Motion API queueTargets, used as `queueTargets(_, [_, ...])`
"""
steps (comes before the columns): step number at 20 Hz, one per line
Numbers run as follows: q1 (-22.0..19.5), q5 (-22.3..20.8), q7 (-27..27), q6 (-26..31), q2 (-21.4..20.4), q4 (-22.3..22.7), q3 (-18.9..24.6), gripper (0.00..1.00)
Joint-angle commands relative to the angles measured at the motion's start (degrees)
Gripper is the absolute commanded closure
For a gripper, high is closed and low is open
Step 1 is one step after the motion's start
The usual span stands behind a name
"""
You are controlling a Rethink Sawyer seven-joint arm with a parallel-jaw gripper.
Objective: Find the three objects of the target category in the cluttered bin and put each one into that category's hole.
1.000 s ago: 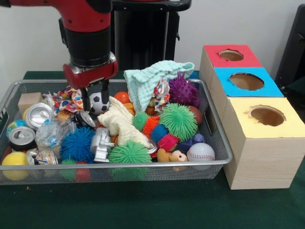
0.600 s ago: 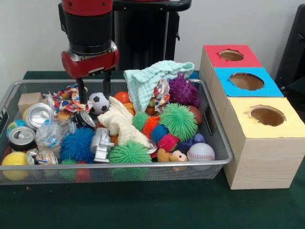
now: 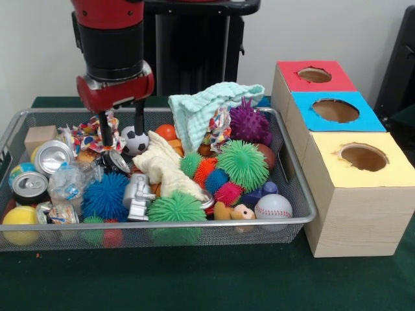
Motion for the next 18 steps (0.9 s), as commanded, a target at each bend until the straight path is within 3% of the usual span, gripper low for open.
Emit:
queueTargets(1, [-1.62,-3.24,-14.14,0.35,6.81,-4.38,2.79,0.00])
queueTargets(7, [-2.00,-4.94,-19.02,2.19,10.23,-10.15,5.01,0.00])
queueTargets(18, [-1.20,-6.20,-20.21,4.34,7.56,-12.16,5.97,0.00])
